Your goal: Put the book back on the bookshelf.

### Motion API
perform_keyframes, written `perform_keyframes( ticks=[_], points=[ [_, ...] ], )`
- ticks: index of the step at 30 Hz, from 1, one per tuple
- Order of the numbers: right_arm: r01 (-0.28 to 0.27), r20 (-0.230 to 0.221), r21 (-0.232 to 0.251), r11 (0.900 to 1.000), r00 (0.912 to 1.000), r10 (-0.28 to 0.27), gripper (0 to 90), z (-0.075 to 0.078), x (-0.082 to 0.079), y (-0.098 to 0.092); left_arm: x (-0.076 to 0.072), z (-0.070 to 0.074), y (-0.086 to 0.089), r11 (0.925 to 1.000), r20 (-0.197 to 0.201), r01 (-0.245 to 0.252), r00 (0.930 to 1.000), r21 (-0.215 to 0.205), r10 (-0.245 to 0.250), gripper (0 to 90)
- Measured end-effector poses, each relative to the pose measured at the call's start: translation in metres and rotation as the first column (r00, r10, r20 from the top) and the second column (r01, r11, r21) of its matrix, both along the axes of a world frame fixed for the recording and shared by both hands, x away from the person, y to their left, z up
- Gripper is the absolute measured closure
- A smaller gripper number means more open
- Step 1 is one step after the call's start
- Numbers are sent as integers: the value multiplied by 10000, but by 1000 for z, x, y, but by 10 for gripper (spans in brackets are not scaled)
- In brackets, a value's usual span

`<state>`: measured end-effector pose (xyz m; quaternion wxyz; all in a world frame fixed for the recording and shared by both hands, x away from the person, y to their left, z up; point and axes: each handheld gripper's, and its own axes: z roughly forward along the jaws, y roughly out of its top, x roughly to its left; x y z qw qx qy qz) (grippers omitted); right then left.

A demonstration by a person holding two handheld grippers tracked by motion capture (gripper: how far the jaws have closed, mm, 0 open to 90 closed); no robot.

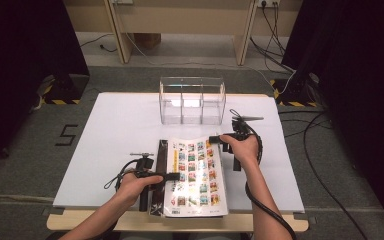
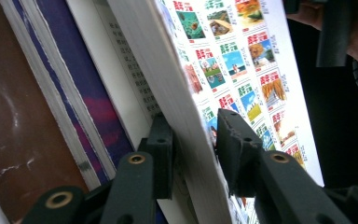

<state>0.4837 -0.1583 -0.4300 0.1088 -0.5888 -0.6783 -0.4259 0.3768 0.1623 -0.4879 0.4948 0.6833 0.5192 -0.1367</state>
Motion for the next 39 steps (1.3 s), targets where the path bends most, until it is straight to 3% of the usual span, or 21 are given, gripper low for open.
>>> perform_keyframes(
  ticks=[3,4,6,7,10,19,25,39],
  points=[
    [71,308,279,9996,9995,-79,739,8,-5,-1,-4,5,5,9989,560,-55,9984,461,29,573],
    [73,513,280,9996,9986,-87,739,14,-8,-1,-6,6,7,9980,790,-149,9968,614,100,487],
    [65,535,319,9995,9985,-82,740,17,-9,0,-8,7,12,9962,1173,-305,9929,817,208,458],
    [83,651,280,9996,9978,-101,740,19,-10,0,-9,9,16,9966,1364,-526,9897,639,435,475],
    [225,888,85,9997,9958,-231,740,26,-12,0,-12,14,25,9936,1847,-908,9798,668,771,476],
    [228,1407,-301,9993,9899,-183,740,42,-18,6,-12,15,39,9880,1969,-1401,9724,651,1249,464],
    [442,1944,-406,9982,9803,-355,740,56,-23,3,-12,15,44,9837,2146,-1607,9666,801,1404,458],
    [943,2717,-555,9940,9594,-758,740,75,-29,1,-14,15,46,9815,2112,-1738,9653,800,1537,452]
  ],
)
